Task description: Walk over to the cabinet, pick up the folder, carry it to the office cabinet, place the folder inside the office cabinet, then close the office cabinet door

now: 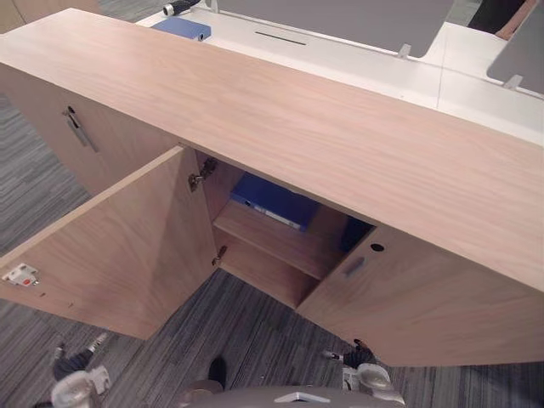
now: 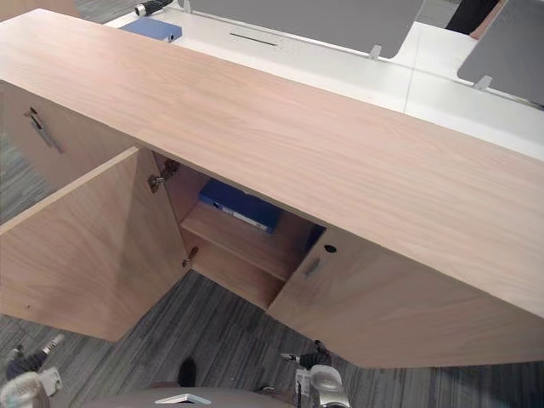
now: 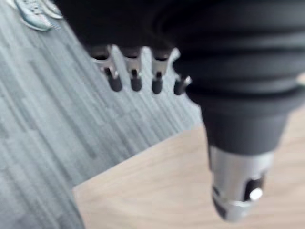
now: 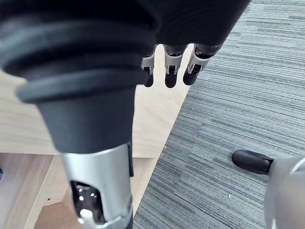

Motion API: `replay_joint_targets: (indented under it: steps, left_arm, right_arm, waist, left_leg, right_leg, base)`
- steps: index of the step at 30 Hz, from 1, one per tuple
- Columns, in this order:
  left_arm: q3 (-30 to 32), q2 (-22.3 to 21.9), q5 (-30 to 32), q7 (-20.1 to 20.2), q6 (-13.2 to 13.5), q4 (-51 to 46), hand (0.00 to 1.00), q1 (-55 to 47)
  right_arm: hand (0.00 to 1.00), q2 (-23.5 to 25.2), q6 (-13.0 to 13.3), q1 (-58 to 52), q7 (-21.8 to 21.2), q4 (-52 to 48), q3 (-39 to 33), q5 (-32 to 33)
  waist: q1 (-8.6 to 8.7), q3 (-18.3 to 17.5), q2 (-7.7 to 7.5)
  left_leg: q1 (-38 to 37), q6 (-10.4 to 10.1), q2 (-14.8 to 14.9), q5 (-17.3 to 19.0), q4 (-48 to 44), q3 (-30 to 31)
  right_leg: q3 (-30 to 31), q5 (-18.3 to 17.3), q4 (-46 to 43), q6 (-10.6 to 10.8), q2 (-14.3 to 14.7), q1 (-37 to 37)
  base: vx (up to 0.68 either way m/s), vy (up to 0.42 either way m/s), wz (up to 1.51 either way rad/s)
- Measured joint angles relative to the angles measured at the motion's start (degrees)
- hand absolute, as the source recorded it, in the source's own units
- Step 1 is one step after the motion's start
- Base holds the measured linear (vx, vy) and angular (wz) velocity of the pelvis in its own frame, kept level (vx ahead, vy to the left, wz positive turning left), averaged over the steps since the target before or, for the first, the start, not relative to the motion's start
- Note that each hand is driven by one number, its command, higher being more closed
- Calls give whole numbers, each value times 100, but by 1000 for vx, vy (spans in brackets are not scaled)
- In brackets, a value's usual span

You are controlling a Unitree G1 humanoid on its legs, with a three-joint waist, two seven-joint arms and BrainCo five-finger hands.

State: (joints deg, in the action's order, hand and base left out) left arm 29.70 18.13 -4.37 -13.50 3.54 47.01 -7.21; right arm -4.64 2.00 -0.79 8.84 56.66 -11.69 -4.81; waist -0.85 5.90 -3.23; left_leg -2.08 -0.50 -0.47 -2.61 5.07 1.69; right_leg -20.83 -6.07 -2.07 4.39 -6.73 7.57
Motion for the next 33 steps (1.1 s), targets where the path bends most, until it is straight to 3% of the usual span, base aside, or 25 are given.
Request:
replay_joint_targets:
  steps: [7, 15, 24, 33]
  left_arm:
    - [-2, 832, 18, 66, 80, -155, 0, 303]
    - [-82, 1251, 123, 183, 151, -372, 0, 406]
    - [-510, 1242, 122, 280, 155, -375, 0, 344]
    - [-966, 612, 127, 373, 63, -595, 0, -135]
  right_arm:
    - [0, -67, 5, -86, -6, -171, 215, 2]
    - [0, -66, 6, -130, -8, -176, 253, 2]
    - [0, -64, 6, -202, -12, -171, 255, -3]
    - [0, -54, -10, -353, -46, -170, 244, -5]
  waist:
    - [-66, 37, -58]
    - [-106, 53, -114]
    - [-152, 56, -111]
    - [-151, 60, -104]
  left_leg:
    - [-13, -10, -4, 103, 1, -26]
    - [-94, -6, -8, 150, -1, -99]
    - [-180, -4, 8, 148, 0, -158]
    - [-116, -45, 7, 171, 1, -174]
  right_leg:
    - [161, -6, 57, -10, 13, 32]
    - [480, -3, 61, -15, 12, 37]
    - [618, 10, -58, -32, 10, 29]
    - [724, 7, -69, -32, -3, -42]
  base:
    - [-11, -9, -5]
    - [22, 1, -2]
    - [-27, -5, -3]
    - [-67, -11, 0]
